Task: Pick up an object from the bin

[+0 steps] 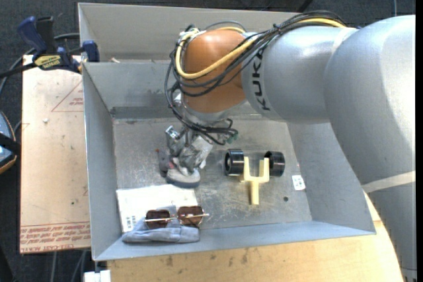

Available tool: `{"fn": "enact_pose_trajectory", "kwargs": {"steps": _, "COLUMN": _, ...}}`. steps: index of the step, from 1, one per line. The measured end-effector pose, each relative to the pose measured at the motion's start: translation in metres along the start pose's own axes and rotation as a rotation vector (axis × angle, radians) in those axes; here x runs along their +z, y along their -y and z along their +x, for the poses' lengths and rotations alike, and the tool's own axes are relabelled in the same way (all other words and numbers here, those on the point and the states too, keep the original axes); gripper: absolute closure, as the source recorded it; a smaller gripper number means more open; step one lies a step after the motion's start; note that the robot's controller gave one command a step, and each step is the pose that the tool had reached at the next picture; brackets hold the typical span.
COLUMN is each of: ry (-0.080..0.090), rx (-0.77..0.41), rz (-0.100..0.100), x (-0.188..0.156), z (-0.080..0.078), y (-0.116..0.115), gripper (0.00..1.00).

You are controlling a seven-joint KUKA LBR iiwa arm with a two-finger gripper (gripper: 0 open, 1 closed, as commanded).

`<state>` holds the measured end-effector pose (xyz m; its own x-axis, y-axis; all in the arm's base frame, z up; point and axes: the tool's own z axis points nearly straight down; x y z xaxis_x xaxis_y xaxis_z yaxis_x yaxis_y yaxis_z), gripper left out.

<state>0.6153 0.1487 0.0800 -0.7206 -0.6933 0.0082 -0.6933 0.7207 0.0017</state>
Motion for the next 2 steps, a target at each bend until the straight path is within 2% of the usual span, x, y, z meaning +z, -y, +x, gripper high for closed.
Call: {"fn": "enact_pose_trajectory", "kwargs": {"steps": 2, "ry": 0.009, "rx": 0.003, "rz": 0.001, "x": -0.035, "z": 0.000, "y": 0.000, "gripper": 1.00}}
